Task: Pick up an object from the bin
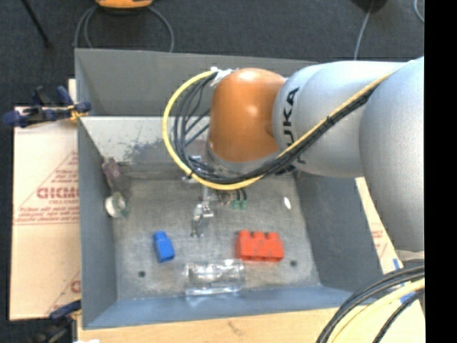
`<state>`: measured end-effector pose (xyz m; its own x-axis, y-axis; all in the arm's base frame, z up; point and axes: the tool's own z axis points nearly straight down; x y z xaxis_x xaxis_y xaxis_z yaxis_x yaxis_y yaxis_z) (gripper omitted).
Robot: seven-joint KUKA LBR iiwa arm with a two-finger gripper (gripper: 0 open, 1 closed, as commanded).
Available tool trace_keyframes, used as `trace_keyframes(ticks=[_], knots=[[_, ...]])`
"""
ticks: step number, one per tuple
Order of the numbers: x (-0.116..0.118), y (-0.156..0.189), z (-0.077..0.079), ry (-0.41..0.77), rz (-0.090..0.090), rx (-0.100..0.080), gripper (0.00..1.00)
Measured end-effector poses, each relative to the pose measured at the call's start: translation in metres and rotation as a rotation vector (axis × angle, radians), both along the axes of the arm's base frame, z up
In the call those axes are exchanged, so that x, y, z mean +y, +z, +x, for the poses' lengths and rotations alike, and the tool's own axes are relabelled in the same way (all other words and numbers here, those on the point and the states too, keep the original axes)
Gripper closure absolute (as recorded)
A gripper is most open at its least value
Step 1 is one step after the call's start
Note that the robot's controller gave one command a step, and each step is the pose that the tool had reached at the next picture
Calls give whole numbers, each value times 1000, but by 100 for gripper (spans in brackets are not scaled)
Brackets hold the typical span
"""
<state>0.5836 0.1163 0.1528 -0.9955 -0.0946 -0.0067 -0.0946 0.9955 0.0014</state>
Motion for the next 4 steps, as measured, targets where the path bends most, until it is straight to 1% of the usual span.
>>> trace_keyframes(ticks=[1,2,3,4], knots=[[65,-47,-52,166,-1,9,0],[36,-80,-42,102,4,-1,0],[36,-77,-40,100,4,-7,100],[14,144,-43,671,-6,-5,100]])
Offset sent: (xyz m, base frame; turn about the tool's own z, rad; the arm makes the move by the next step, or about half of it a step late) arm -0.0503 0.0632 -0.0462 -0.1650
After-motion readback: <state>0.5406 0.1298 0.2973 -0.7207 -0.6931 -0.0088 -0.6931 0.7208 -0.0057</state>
